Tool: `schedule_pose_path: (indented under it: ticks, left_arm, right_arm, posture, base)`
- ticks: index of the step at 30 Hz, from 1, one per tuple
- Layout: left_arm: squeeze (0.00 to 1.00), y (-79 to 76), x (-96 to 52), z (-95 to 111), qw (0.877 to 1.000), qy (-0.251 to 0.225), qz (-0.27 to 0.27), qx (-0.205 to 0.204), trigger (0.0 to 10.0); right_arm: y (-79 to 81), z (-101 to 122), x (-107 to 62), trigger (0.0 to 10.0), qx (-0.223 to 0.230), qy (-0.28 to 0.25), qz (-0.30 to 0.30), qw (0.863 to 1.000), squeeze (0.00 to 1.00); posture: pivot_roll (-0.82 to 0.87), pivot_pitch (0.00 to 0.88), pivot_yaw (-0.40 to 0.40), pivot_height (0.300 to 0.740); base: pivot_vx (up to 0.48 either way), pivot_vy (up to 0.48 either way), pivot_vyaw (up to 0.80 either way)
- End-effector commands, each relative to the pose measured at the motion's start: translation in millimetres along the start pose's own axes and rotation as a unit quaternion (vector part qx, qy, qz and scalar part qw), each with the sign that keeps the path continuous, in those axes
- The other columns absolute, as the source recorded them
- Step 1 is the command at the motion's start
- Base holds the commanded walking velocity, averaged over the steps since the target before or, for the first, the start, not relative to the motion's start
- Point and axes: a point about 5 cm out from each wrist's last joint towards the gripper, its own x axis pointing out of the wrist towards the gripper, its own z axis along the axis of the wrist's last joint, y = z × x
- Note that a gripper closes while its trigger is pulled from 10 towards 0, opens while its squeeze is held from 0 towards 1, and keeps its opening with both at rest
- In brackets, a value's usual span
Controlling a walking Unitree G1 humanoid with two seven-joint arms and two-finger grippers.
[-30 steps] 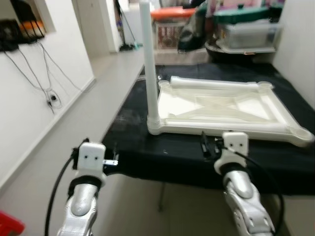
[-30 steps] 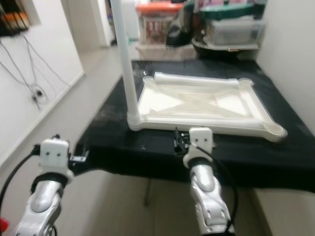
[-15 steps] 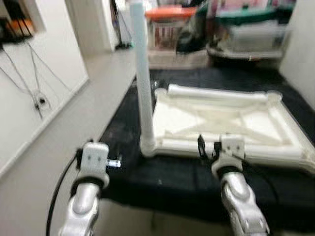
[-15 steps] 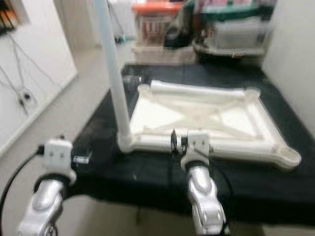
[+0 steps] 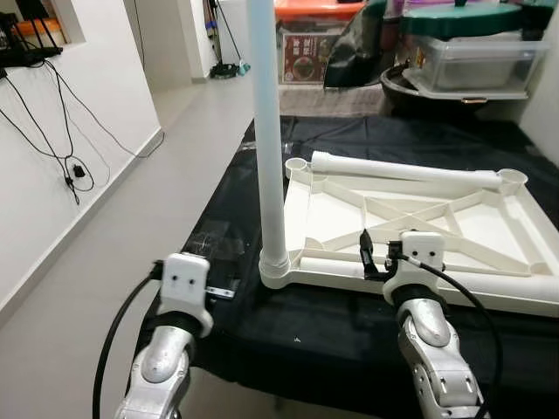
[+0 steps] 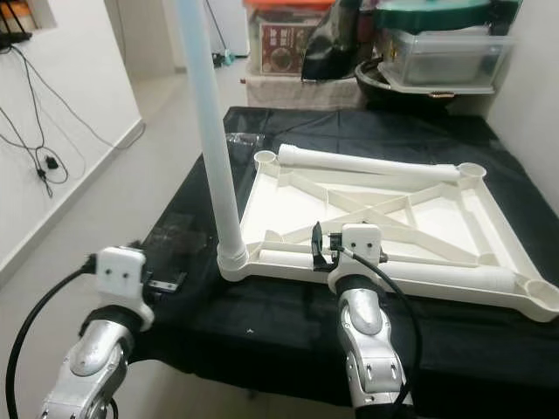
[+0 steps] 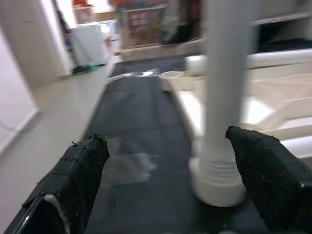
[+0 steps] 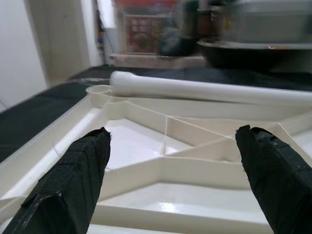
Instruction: Building children table
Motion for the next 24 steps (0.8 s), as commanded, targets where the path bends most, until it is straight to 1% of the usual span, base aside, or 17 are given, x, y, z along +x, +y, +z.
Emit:
schedule_pose_path:
  ticks: [1, 2, 3, 5, 6, 7, 8, 10, 11, 12, 14, 15, 16, 18, 19, 21, 24]
  left_arm:
    - [0.00, -6.8, -2.9, -2.3, 1.000, 0.005, -0.026, -0.009, 10.0]
    - [0.00, -12.8, -5.0, -3.9, 0.999, 0.007, -0.050, -0.012, 10.0]
    - [0.00, -12.8, -5.0, -3.9, 0.999, 0.007, -0.050, -0.012, 10.0]
    - [0.00, -22.8, -12.5, -10.4, 0.995, 0.023, -0.096, -0.025, 10.0]
    - [0.00, -22.8, -12.5, -10.4, 0.995, 0.023, -0.096, -0.025, 10.0]
    - [0.00, -25.0, -14.9, -12.0, 0.993, 0.028, -0.109, -0.032, 10.0]
    - [0.00, -27.1, -20.2, -13.9, 0.991, 0.036, -0.123, -0.039, 10.0]
    - [0.00, -27.1, -20.2, -13.9, 0.991, 0.036, -0.123, -0.039, 10.0]
    - [0.00, -28.2, -25.9, -15.0, 0.989, 0.041, -0.134, -0.039, 10.0]
    - [0.00, -28.2, -25.9, -15.0, 0.989, 0.041, -0.134, -0.039, 10.0]
    - [0.00, -28.0, -37.0, -16.8, 0.988, 0.054, -0.141, -0.045, 10.0]
    - [0.00, -28.0, -37.0, -16.8, 0.988, 0.054, -0.141, -0.045, 10.0]
    - [0.00, -27.5, -41.6, -17.3, 0.987, 0.058, -0.141, -0.047, 10.0]
    - [0.00, -27.5, -41.6, -17.3, 0.987, 0.058, -0.141, -0.047, 10.0]
    - [0.00, -27.6, -45.5, -16.6, 0.987, 0.058, -0.144, -0.050, 10.0]
    - [0.00, -27.2, -51.4, -12.3, 0.988, 0.048, -0.140, -0.048, 10.0]
    - [0.00, -26.3, -53.0, -9.8, 0.989, 0.040, -0.132, -0.045, 10.0]
  right_arm:
    - [-2.2, -3.9, 2.7, 10.0, 0.014, 0.015, 0.014, 1.000, 0.00]
    - [-4.3, -3.4, 6.0, 10.0, 0.027, 0.017, 0.035, 0.999, 0.00]
    - [-4.3, -3.4, 6.0, 10.0, 0.027, 0.017, 0.035, 0.999, 0.00]
    - [-13.2, -0.5, 14.6, 10.0, 0.040, 0.026, 0.105, 0.993, 0.00]
    - [-13.2, -0.5, 14.6, 10.0, 0.040, 0.026, 0.105, 0.993, 0.00]
    - [-15.7, 0.8, 16.9, 10.0, 0.035, 0.029, 0.130, 0.991, 0.00]
    - [-19.7, 5.0, 21.0, 10.0, 0.031, 0.033, 0.181, 0.982, 1.00]
    - [-19.7, 5.0, 21.0, 10.0, 0.031, 0.033, 0.181, 0.982, 1.00]
    - [-20.4, 9.7, 22.9, 10.0, 0.026, 0.036, 0.241, 0.970, 1.00]
    - [-20.4, 9.7, 22.9, 10.0, 0.026, 0.036, 0.241, 0.970, 1.00]
    - [-19.6, 19.0, 23.7, 10.0, 0.036, 0.049, 0.344, 0.937, 1.00]
    - [-19.6, 19.0, 23.7, 10.0, 0.036, 0.049, 0.344, 0.937, 1.00]
    - [-16.7, 23.8, 23.0, 10.0, 0.040, 0.050, 0.385, 0.921, 0.00]
    - [-16.7, 23.8, 23.0, 10.0, 0.040, 0.050, 0.385, 0.921, 0.00]
    - [-12.9, 27.4, 23.7, 10.0, 0.039, 0.051, 0.419, 0.906, 0.00]
    - [-4.6, 33.0, 24.7, 10.0, 0.031, 0.052, 0.466, 0.883, 0.00]
    - [-0.3, 35.1, 26.1, 10.0, 0.030, 0.053, 0.479, 0.876, 0.00]
  posture:
    - [0.10, 0.040, 0.005, 0.740]
    - [0.10, 0.040, 0.005, 0.740]
    - [0.10, 0.040, 0.005, 0.740]
    - [0.10, 0.050, 0.000, 0.740]
    - [0.10, 0.050, 0.000, 0.740]
    - [0.10, 0.053, 0.000, 0.740]
    - [0.11, 0.068, -0.003, 0.740]
    - [0.11, 0.068, -0.003, 0.740]
    - [0.11, 0.080, -0.006, 0.740]
    - [0.11, 0.080, -0.006, 0.740]
    - [0.13, 0.102, -0.008, 0.740]
    - [0.13, 0.102, -0.008, 0.740]
    - [0.13, 0.116, -0.008, 0.740]
    - [0.13, 0.116, -0.008, 0.740]
    - [0.14, 0.126, -0.009, 0.740]
    - [0.15, 0.153, -0.008, 0.740]
    - [0.15, 0.156, -0.007, 0.740]
  base:
    - [0.000, 0.000, 0.00]
    - [0.000, 0.000, 0.00]
    - [0.000, 0.000, 0.00]
    - [0.000, 0.000, 0.00]
    - [0.000, 0.000, 0.00]
    - [0.000, 0.000, 0.00]
    - [0.000, 0.000, 0.00]
    - [0.000, 0.000, 0.00]
    - [0.000, 0.000, 0.00]
    - [0.000, 0.000, 0.00]
    - [0.000, 0.000, 0.00]
    - [0.000, 0.000, 0.00]
    - [0.000, 0.000, 0.00]
    - [0.000, 0.000, 0.00]
    - [0.000, 0.000, 0.00]
    - [0.000, 0.000, 0.00]
    - [0.000, 0.000, 0.00]
